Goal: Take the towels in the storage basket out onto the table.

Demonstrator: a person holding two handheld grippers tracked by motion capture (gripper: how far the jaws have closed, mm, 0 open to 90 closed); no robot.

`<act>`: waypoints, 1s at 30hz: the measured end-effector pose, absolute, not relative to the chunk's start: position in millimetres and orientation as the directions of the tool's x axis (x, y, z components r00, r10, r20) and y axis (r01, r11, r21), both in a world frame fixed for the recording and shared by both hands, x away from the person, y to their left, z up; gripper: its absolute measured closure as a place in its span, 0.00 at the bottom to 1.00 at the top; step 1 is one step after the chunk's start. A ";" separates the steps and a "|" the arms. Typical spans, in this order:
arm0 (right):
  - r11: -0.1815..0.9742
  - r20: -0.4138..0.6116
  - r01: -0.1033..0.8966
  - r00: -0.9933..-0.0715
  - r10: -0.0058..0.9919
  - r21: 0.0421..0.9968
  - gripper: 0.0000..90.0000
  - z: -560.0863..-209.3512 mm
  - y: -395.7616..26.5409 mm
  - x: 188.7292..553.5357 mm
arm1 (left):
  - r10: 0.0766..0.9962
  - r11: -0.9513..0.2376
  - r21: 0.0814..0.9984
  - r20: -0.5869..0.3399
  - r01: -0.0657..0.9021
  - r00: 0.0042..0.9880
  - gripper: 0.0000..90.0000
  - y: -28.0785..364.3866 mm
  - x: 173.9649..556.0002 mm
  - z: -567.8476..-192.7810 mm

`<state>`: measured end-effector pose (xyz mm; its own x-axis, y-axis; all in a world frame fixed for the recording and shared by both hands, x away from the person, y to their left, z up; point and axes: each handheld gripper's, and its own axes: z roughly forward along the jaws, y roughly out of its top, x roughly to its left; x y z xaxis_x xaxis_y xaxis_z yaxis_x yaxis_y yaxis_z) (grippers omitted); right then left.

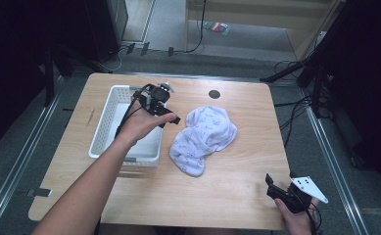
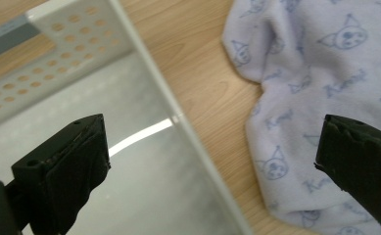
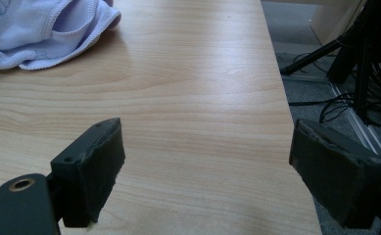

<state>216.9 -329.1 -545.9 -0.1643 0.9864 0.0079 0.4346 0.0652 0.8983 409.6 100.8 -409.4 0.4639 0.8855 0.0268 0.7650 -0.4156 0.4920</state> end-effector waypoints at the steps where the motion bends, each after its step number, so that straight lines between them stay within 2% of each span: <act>1: 0.065 0.008 0.436 -0.164 0.986 0.898 0.15 -545.9 -329.1 216.9 | 0.885 -0.416 0.492 0.027 0.765 0.464 0.00 100.8 409.6 -409.4; 6: 0.065 0.008 0.436 -0.164 0.986 0.898 0.15 -546.0 -329.1 217.2 | 0.902 -0.373 0.512 0.004 0.774 0.432 0.00 131.4 404.2 -405.2; 12: 0.064 0.009 0.438 -0.163 0.987 0.897 0.15 -546.0 -329.0 217.3 | 0.918 -0.350 0.516 0.023 0.782 0.396 0.00 158.6 397.0 -406.2; 30: 0.065 0.006 0.440 -0.159 0.987 0.896 0.15 -546.0 -328.8 217.4 | 0.954 -0.249 0.580 0.008 0.776 0.300 0.00 227.8 360.0 -410.9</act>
<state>217.4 -328.8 -546.0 -0.1594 0.9872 0.0065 0.4401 0.0652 0.8956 360.0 227.8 -410.9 0.3000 0.9539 0.0077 0.7761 -0.2487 0.5795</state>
